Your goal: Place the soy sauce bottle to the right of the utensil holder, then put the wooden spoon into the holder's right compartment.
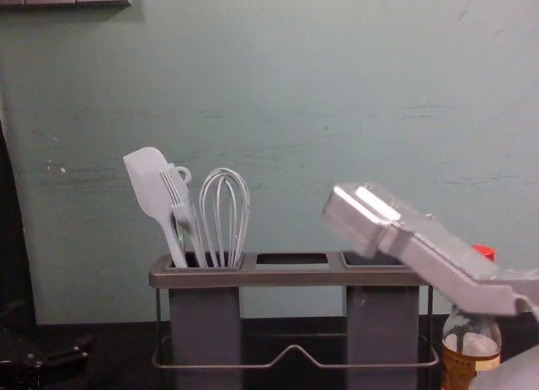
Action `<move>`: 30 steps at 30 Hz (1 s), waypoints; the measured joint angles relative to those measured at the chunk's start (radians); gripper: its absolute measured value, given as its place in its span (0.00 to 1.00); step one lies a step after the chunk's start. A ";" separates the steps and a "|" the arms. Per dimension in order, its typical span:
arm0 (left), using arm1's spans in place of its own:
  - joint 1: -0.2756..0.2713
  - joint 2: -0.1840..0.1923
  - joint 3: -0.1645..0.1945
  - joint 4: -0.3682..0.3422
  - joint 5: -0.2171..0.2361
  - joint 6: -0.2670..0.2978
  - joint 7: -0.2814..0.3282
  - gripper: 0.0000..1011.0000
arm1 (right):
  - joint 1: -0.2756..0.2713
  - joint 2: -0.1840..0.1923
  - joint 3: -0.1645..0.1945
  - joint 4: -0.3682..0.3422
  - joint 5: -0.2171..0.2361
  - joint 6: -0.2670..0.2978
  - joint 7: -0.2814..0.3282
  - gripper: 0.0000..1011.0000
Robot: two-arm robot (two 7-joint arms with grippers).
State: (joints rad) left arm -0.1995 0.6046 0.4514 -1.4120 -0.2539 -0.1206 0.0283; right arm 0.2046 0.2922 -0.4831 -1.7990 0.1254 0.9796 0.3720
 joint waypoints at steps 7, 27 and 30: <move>0.000 0.000 0.000 0.000 0.000 0.000 0.000 0.99 | 0.026 -0.015 -0.029 0.042 -0.027 0.013 0.008 0.99; 0.000 0.000 0.000 0.000 0.000 0.000 0.000 0.99 | 0.035 -0.043 -0.052 0.073 -0.094 0.000 0.026 0.99; 0.000 0.000 0.000 0.000 0.000 0.000 0.000 0.99 | 0.033 -0.048 -0.054 0.076 -0.106 -0.003 0.023 0.99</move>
State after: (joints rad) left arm -0.1996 0.6046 0.4514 -1.4120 -0.2539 -0.1206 0.0283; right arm 0.2381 0.2441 -0.5370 -1.7232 0.0192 0.9764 0.3950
